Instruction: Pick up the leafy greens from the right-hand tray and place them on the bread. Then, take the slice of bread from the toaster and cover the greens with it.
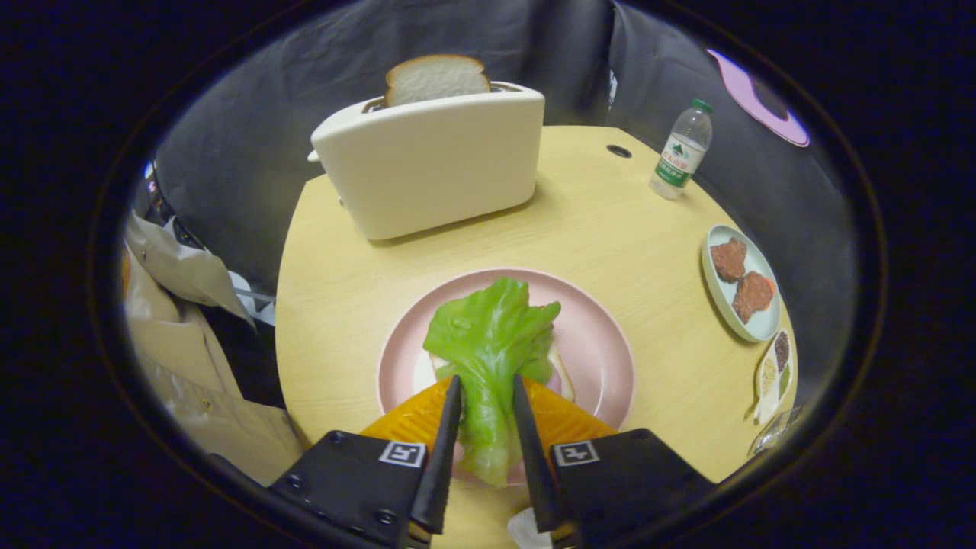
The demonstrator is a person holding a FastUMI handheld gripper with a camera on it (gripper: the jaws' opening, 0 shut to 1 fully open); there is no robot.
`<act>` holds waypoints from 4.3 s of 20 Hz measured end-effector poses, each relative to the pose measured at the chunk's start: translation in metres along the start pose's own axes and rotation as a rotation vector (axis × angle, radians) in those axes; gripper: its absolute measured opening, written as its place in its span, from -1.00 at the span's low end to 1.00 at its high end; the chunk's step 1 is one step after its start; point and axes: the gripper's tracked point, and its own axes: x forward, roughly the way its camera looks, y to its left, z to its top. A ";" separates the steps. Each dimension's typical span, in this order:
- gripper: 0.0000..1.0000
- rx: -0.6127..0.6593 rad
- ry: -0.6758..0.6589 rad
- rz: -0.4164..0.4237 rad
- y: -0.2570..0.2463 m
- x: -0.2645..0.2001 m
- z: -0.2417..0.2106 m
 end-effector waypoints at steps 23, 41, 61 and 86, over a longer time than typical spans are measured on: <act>1.00 0.131 -0.234 -0.095 0.033 -0.045 0.162; 0.99 0.358 -0.316 -0.001 0.073 -0.021 0.272; -0.56 0.409 -0.224 -0.067 0.065 0.003 0.259; -0.91 0.837 -0.511 -0.022 0.002 -0.088 0.157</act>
